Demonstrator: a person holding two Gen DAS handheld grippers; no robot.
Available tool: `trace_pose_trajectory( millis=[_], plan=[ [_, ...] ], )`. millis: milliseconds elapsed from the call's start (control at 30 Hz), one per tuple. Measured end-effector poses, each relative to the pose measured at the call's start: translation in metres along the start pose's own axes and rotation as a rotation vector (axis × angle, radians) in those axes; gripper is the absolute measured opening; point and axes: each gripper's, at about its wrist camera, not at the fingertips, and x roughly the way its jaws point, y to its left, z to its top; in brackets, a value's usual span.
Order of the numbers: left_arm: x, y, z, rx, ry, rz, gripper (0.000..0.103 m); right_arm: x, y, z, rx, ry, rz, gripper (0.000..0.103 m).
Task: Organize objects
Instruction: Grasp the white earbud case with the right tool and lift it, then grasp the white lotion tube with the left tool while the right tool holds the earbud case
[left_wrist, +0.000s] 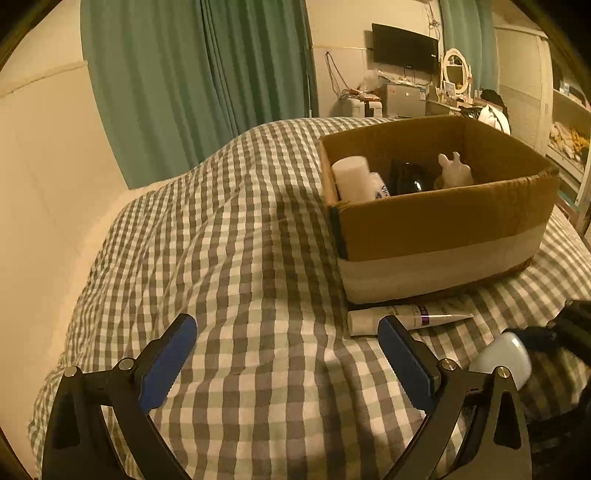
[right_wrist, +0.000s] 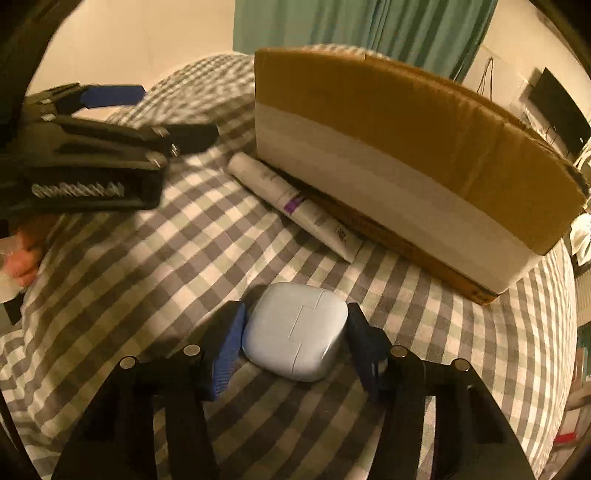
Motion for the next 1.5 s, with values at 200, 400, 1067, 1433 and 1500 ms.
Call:
trace_pose_trajectory(
  millis=[200,400,1067,1433,1500],
  plan=[
    [0.008,-0.015,0.011,0.035,0.039,-0.024,0.101,-0.034,-0.022,-0.004,0.058,-0.122,0.060,0.054],
    [0.026,-0.046,0.020,0.135,0.079,-0.064,0.101,-0.048,-0.071,-0.013,0.134,-0.175,0.054,0.054],
    [0.050,-0.069,0.021,0.343,0.172,-0.092,0.055,-0.052,-0.115,-0.028,0.280,-0.175,0.052,0.054],
    [-0.011,-0.060,0.000,0.348,0.078,-0.149,0.023,-0.060,-0.112,-0.028,0.269,-0.180,0.023,0.054],
    [-0.017,-0.055,-0.006,0.323,0.087,-0.186,0.021,-0.064,-0.112,-0.029,0.268,-0.186,0.015,0.054]
  ],
)
